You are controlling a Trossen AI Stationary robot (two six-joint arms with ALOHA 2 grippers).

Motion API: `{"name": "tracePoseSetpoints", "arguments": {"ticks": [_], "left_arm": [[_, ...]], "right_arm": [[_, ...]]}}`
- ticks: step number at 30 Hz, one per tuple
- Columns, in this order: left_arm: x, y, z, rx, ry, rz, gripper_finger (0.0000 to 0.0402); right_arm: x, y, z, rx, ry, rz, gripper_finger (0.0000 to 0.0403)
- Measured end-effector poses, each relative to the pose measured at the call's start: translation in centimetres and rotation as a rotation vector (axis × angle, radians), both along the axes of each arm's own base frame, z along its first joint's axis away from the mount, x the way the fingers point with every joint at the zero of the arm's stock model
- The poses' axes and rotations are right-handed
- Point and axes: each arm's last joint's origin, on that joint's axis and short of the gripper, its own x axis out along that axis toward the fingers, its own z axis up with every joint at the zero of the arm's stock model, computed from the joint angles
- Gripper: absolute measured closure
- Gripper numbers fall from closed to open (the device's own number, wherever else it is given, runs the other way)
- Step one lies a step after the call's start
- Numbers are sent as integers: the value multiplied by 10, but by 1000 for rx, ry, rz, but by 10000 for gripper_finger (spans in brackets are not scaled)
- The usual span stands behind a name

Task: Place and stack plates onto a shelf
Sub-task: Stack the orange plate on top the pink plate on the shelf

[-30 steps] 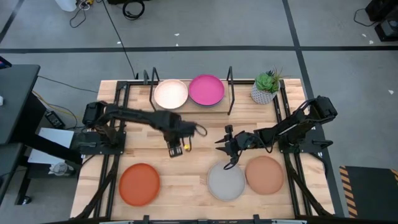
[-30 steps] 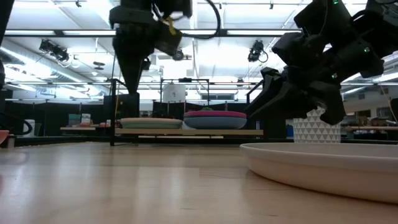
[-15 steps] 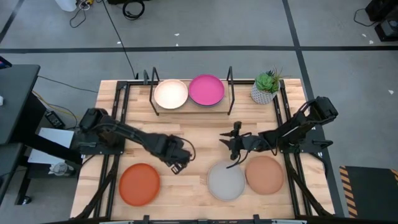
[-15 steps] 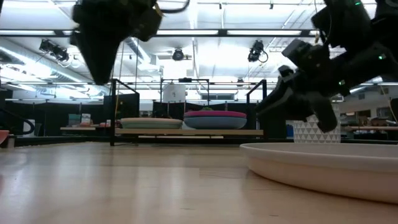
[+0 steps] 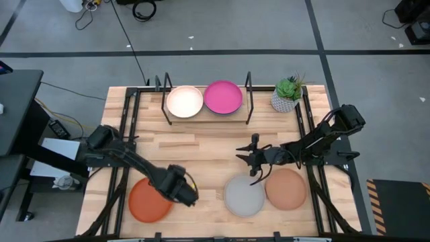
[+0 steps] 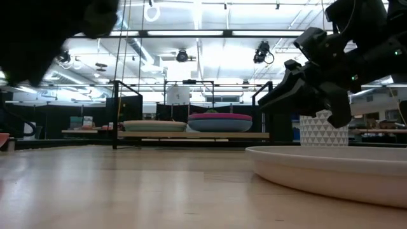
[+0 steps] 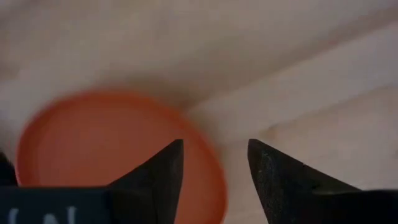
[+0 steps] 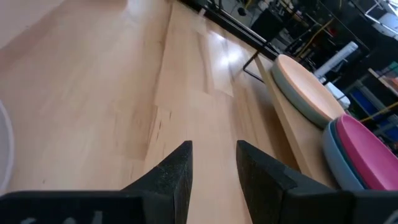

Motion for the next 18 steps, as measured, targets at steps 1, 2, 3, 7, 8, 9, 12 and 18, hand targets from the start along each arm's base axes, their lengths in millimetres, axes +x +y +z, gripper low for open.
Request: {"name": "tracePoseSetpoints", "arguments": {"ticks": [1,2,3,7,8,9,12,18], "left_arm": [[-1,-5,-6,-17,31,12,212],[-1,-9,-11,-34,58,13,211],[-1,-12,-16,-40,80,11,211],[8,-17,-28,-60,59,12,210],[10,-17,-31,-66,51,14,210],[12,-18,-34,-73,53,16,210],[15,-19,-43,-89,86,14,210],[14,-21,-49,-101,132,14,217]], "right_arm": [[0,0,0,-5,0,8,273],[0,0,1,-7,-2,15,273],[1,1,1,-8,-7,20,273],[2,1,4,-34,-35,32,273],[2,1,5,-39,-36,38,273],[2,1,5,-38,-37,49,273],[3,0,6,-38,-39,79,273],[5,-7,7,-29,-50,101,273]]}}
